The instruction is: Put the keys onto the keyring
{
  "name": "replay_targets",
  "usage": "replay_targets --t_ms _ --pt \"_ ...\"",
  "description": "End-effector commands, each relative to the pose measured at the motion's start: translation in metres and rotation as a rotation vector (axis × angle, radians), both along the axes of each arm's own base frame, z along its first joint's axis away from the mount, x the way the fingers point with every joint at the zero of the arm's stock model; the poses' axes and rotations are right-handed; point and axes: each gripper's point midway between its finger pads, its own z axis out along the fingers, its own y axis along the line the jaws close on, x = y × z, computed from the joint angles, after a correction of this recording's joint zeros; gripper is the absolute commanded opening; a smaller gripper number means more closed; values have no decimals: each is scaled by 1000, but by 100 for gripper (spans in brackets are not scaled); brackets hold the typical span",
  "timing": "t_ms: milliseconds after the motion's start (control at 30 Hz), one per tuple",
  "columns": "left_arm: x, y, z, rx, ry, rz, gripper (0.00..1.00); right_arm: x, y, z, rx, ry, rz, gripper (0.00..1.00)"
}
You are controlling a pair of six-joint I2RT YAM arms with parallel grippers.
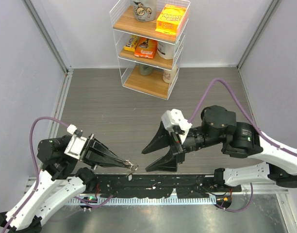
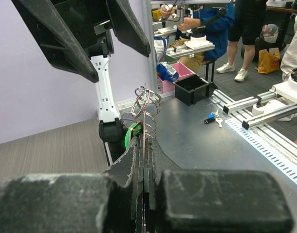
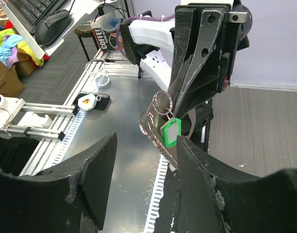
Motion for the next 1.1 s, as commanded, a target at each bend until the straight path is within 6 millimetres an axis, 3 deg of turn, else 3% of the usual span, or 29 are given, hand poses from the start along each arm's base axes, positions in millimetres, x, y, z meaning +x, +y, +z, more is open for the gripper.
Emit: replay_targets --t_ms 0,467,1067 --pt "-9 5 12 -47 -46 -25 0 -11 6 27 69 13 71 57" --pt "-12 7 14 -57 -60 -26 0 -18 21 26 48 57 130 47" --pt "-13 9 22 -82 -67 -12 0 -23 30 20 7 83 167 43"
